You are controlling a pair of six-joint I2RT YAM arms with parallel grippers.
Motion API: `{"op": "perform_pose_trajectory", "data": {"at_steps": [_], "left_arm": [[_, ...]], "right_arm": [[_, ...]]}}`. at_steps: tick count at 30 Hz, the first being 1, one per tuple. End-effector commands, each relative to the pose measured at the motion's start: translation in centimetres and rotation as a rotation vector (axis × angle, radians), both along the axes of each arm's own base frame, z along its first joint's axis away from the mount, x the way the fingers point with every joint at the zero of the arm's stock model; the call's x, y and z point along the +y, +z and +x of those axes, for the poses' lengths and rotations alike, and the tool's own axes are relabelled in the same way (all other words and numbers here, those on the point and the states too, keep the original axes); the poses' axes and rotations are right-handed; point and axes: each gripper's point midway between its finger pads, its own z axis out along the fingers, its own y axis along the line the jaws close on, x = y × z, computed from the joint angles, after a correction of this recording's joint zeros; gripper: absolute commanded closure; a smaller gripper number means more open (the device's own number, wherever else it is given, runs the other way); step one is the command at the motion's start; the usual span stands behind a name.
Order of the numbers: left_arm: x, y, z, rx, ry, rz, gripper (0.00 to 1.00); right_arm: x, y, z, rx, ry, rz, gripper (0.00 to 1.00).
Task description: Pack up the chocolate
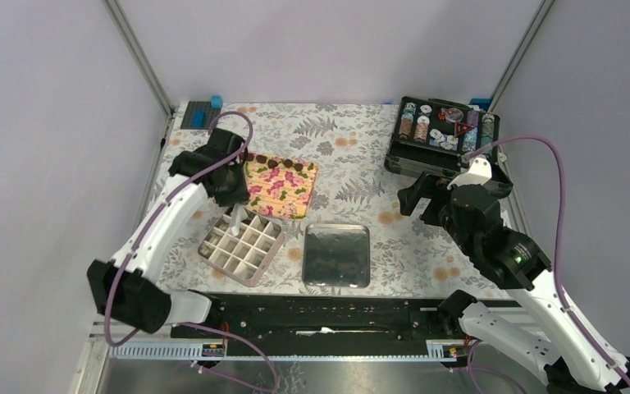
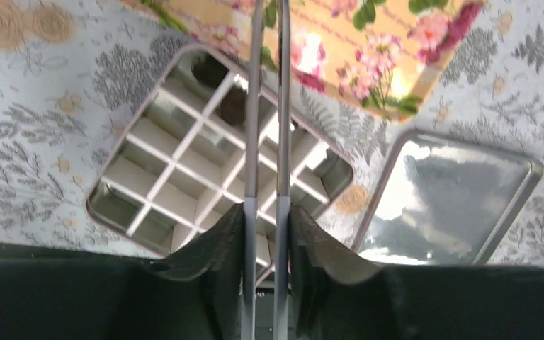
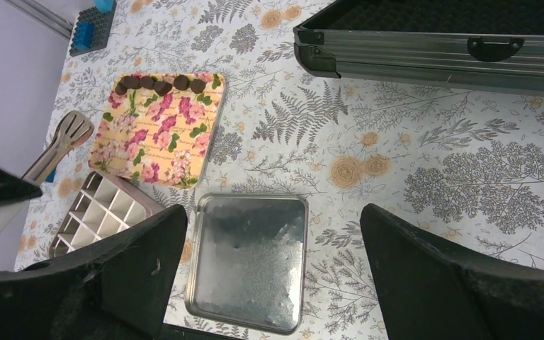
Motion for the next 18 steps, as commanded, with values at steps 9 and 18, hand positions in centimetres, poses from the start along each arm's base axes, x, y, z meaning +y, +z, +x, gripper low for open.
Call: {"op": "perform_pose_trajectory", "data": {"at_steps": [9, 18], "left_arm": [[2.5, -1.9, 9.2, -0.063, 0.073, 0.028, 0.67], [4.0, -5.2, 11.0, -0.010, 0.126, 0.049, 0.66]], "right_arm": [[-1.5, 1.1, -1.0, -0.035, -0.038, 0.019, 0.00], [-2.1, 1.2, -1.2, -0.040, -0.053, 0.012, 0.00]]}}
